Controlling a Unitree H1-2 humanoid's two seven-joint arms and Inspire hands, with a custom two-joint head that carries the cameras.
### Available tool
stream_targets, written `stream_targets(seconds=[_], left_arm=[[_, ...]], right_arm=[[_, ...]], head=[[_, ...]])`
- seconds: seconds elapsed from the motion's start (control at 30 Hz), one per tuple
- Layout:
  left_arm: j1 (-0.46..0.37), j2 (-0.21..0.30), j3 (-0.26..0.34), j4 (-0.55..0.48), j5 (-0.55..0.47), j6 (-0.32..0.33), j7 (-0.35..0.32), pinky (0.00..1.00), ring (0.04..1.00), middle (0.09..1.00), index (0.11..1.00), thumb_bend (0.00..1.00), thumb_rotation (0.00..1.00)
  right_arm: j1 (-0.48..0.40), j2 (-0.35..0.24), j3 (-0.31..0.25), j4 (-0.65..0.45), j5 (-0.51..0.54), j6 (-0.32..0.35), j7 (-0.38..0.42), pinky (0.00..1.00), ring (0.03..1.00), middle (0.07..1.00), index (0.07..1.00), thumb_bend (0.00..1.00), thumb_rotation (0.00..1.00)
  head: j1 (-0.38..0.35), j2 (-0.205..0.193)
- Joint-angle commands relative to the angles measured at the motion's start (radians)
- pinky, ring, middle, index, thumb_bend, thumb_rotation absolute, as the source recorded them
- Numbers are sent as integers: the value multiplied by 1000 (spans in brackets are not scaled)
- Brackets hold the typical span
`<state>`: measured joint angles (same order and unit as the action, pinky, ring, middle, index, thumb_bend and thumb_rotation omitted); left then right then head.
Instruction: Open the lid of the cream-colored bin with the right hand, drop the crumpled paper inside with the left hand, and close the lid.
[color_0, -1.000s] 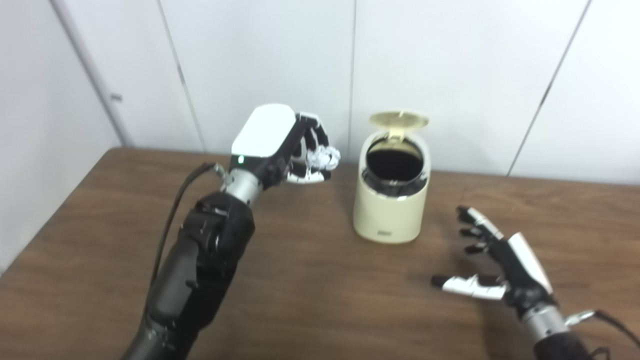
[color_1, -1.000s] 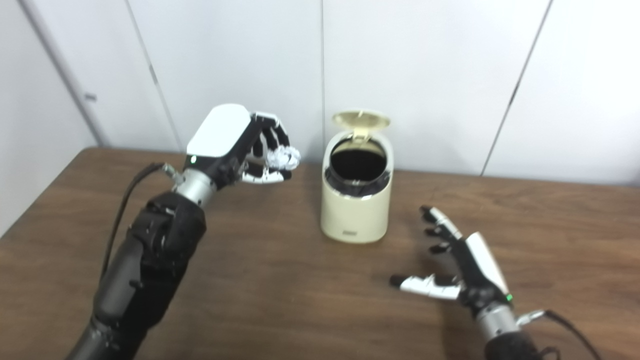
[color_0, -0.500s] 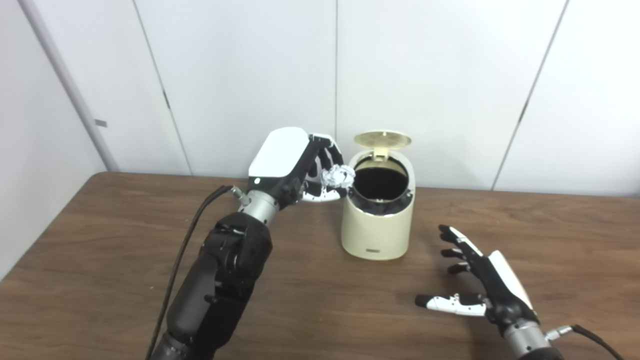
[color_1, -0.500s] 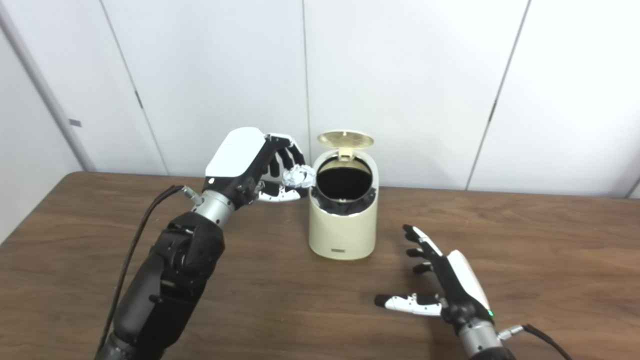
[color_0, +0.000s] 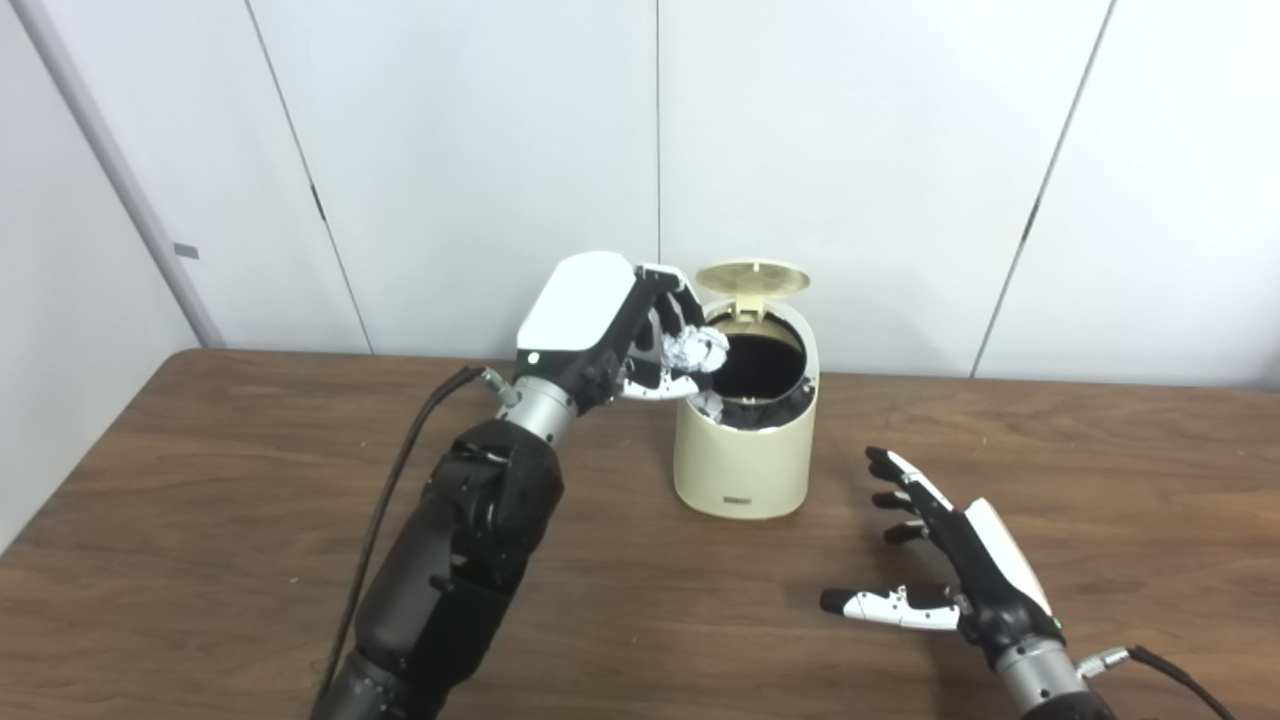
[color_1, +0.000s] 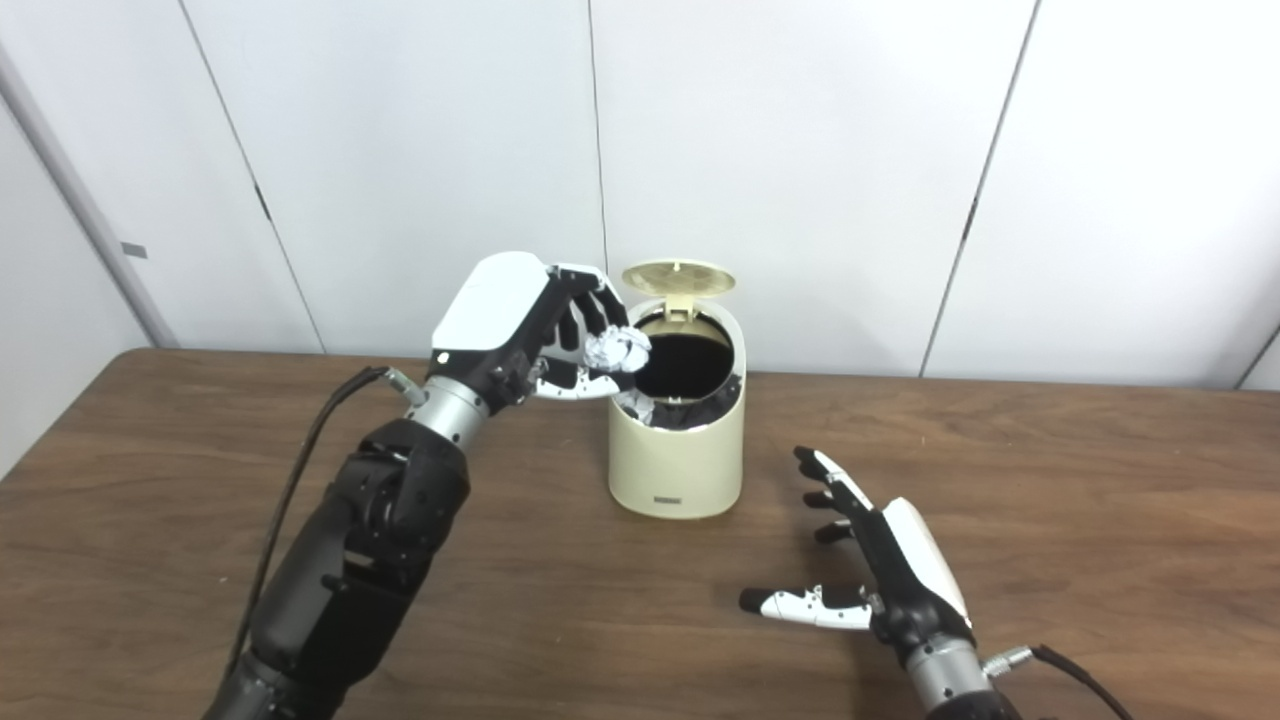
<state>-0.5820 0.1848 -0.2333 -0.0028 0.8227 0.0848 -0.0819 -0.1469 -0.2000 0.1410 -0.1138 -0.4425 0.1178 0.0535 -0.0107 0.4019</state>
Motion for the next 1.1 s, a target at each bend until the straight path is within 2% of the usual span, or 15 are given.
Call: stream_targets(seconds=[0.0, 0.47, 0.8, 1.07], left_arm=[[-71, -2, -2, 3, 0, -35, 49, 326, 375, 485, 512, 500, 0], [-118, -53, -16, 83, 1, -32, 100, 300, 362, 481, 513, 499, 0], [-136, -82, -31, 183, -1, -54, 193, 300, 367, 478, 518, 499, 0], [-145, -75, -70, 248, 38, -77, 290, 283, 358, 477, 521, 497, 0]], right_arm=[[-17, 1, -6, -25, -3, -14, -13, 667, 814, 898, 905, 832, 278], [-7, 3, -11, -41, -9, -8, -14, 665, 811, 898, 906, 822, 268], [12, 5, -16, -66, -14, 9, -9, 670, 814, 897, 906, 810, 256], [23, 6, -17, -73, -15, 13, -13, 651, 808, 900, 906, 812, 242]], head=[[-3, 1], [-16, 2], [-22, 14], [-25, 21]])
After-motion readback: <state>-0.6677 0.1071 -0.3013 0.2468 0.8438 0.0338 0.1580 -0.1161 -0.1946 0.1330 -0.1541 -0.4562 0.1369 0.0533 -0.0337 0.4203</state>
